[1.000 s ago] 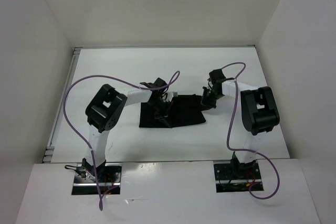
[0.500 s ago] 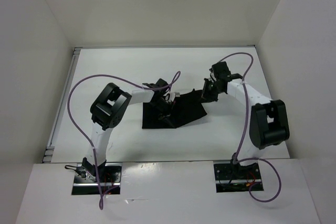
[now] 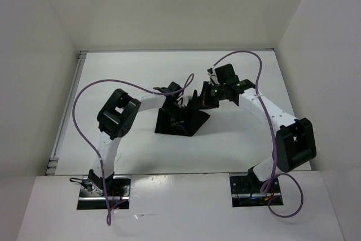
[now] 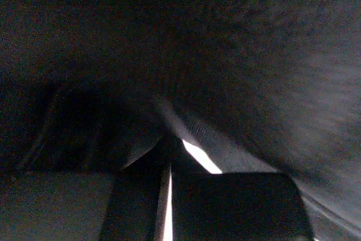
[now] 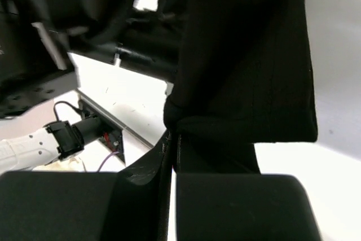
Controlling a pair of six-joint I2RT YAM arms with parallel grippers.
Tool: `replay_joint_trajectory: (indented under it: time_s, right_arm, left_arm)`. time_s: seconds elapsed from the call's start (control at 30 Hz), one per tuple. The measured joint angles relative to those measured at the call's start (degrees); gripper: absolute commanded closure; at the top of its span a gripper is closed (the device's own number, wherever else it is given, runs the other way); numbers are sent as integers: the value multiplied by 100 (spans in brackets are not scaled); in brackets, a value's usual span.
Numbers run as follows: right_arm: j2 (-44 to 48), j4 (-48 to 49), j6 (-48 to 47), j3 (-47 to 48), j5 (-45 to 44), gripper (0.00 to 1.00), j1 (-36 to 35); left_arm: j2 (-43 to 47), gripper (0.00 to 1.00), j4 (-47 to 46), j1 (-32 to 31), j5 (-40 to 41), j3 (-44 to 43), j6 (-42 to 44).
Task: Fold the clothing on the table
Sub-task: Fold the skirt
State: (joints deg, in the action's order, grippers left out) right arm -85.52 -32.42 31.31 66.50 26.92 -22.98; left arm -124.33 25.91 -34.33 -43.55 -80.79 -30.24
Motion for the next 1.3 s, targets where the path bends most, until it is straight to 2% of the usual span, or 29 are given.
replay_joint_trajectory:
  time_s: [0.13,0.33,0.43,0.47,0.5,0.6,0.9,1.3]
  right_arm:
    - [-52,26,59,11,33,100,-44]
    - [-339,22,59,214,33,100,-63]
    - [-509,22,57,341,31,100,-109]
    - [-564,17,57,389,31,100,-125]
    - [-621,11,57,442,31,100,-144]
    - [-772,0,39,579,31,100,-179]
    - [-1121,-144,24,1019,-20,100,-341]
    - [-2070,-166,57,1550,-59,100,-610]
  left_arm:
    - [411,83,221,221,437,-15,72]
    - [1606,81,485,973,929,-175,232]
    - [2070,88,520,1405,1325,-192,350]
    - [2151,95,533,1558,1484,-173,385]
    - [2188,98,525,1676,1668,-111,435]
    - [2179,100,564,1910,2229,243,503]
    - [1853,100,728,1950,2999,890,610]
    - [1663,100,422,1744,2798,1241,601]
